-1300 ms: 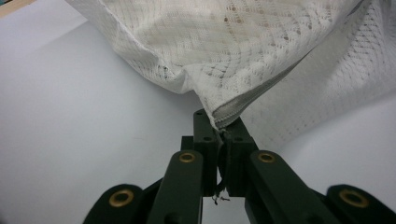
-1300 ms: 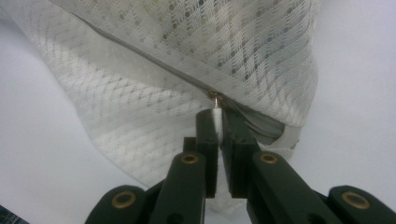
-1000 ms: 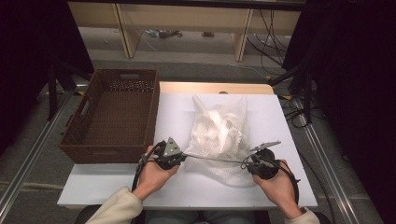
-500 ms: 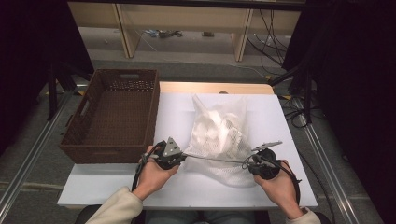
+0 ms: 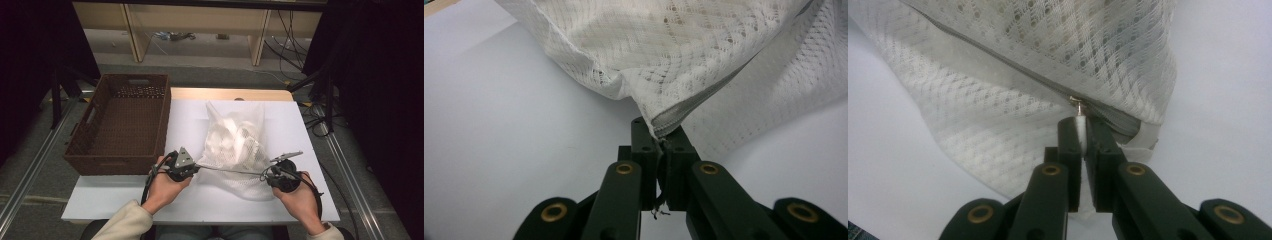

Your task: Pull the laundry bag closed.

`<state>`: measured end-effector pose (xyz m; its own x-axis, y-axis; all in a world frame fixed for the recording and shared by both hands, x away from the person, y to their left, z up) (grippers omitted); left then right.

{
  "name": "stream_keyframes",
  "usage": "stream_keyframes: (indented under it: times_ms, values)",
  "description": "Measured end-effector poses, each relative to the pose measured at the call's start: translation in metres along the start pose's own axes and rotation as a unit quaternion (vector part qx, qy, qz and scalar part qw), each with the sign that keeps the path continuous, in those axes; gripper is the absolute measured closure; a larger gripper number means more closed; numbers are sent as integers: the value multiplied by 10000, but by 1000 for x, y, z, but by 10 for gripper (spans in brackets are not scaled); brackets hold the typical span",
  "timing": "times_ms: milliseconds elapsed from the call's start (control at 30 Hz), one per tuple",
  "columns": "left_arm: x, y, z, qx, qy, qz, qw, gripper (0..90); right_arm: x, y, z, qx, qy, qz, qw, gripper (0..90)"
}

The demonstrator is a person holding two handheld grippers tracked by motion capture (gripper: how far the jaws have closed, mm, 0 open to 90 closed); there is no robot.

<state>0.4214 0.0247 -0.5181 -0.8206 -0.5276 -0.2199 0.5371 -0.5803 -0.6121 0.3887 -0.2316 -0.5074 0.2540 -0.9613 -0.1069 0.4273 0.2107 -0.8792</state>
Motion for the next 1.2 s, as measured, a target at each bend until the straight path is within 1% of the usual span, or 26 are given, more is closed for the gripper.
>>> stream_keyframes:
  times_ms: [67,100,133,167,200,233,267,300,400,433,467,500,600,633,667,700,733,767,800,933,967,1000,1033,1100,1167,1200]
  values:
    - [0,0,0,6,-10,-32,10000,855,1,1,0,-7,-32,20,10000,869]
    - [0,0,0,3,-23,18,10000,855,3,2,3,98,-249,45,9996,869]
    - [0,0,0,4,-28,10,10000,855,3,1,2,67,-162,15,9998,869]
    - [0,0,0,4,-28,-4,10000,855,1,0,0,-17,9,5,10000,869]
    - [0,0,0,0,-17,15,10000,855,1,-1,-3,-119,53,2,9999,869]
    - [0,0,-1,-26,15,-30,10000,855,3,1,0,7,-24,-4,10000,869]
    - [-1,0,-1,-30,33,-35,10000,855,4,0,-1,-27,-66,10,10000,869]
    - [0,0,0,2,-33,-6,10000,855,3,0,-1,-32,5,-2,10000,869]
    - [0,0,0,-5,-29,5,10000,855,4,-1,0,9,36,-31,10000,869]
    - [-1,0,-1,-29,26,-36,10000,854,4,-1,-1,-3,47,-33,10000,869]
    - [0,0,-1,-10,-14,-17,10000,855,3,0,-1,-24,79,10,10000,869]
    - [0,0,0,-3,-21,19,10000,855,5,0,0,24,1,19,10000,869]
    - [-1,-1,-1,-44,68,-41,10000,855,5,0,0,6,44,12,10000,869]
    - [0,0,0,-6,-25,16,10000,855,5,0,-1,-23,79,14,10000,869]
    - [-1,-1,-1,-44,17,-12,10000,855,6,-1,-1,-3,44,-41,10000,869]
    - [-1,-1,-1,-66,46,-25,10000,855,7,0,-1,12,29,-1,10000,869]
    - [0,0,0,-3,-28,17,10000,855,7,0,-1,16,20,5,10000,869]
    - [0,0,0,-7,-21,18,10000,855,7,0,0,31,-19,-2,10000,869]
    - [-1,-1,-2,-73,53,-26,10000,855,7,0,-1,18,-18,-15,10000,869]
    - [0,0,0,-7,-33,7,10000,854,8,0,-1,15,21,-24,10000,869]
    - [-1,-1,-2,-70,47,-25,10000,855,8,-1,-2,7,79,-58,10000,869]
    - [-1,-1,-2,-69,49,-27,10000,855,8,0,-2,-25,74,3,10000,869]
    - [0,0,0,-2,-27,14,10000,855,9,0,-2,1,59,-3,10000,869]
    - [-1,0,-1,-24,27,-40,10000,855,9,0,-2,-5,64,-17,10000,869]
    - [0,0,0,-3,-26,18,10000,855,9,0,-2,-2,51,-8,10000,869]
    - [0,0,0,14,-37,-12,10000,855,10,0,-2,-2,33,-16,10000,869]
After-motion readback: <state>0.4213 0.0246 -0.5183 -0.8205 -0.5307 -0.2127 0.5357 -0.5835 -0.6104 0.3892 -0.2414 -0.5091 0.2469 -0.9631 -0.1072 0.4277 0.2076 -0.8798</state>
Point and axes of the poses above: each handheld gripper's, and its own axes: y roughly forward along the jaws, z roughly out of its top, x roughly to its right, the point moved 9 cm from there along y, roughly forward along the jaws, and after that the axes turned 13 degrees about y, right-handed, at the moved point
